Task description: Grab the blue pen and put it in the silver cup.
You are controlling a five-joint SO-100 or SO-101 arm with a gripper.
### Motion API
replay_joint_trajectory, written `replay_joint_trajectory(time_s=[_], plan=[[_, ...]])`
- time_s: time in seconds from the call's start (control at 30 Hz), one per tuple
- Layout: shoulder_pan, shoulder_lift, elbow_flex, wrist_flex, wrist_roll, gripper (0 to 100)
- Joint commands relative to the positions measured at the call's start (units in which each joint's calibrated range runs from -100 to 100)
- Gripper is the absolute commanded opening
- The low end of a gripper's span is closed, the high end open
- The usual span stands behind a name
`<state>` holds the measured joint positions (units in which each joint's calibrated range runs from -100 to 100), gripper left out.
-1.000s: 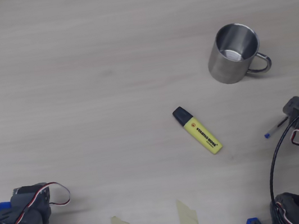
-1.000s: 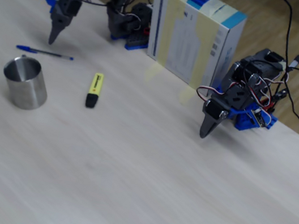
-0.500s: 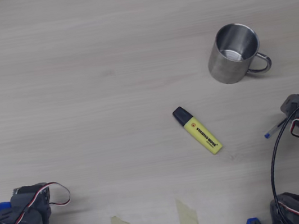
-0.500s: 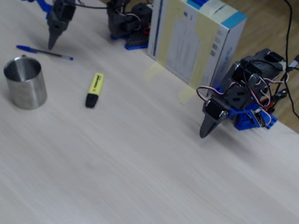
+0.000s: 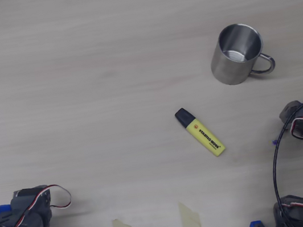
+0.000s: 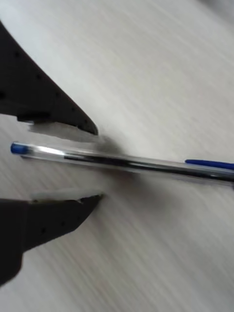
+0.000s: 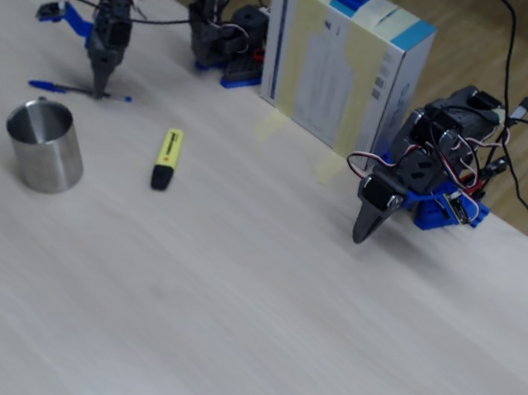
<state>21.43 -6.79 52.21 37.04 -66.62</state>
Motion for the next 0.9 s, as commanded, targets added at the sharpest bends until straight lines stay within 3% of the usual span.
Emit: replay_joint_trajectory(time_s=[0.0, 0.23, 0.87], plan=[[0.7, 1.7, -2.3, -0.7, -0.2, 16], [0.6, 4.3, -2.3, -6.3, 0.2, 16], [1.8, 4.1, -1.4, -6.4, 0.1, 13]])
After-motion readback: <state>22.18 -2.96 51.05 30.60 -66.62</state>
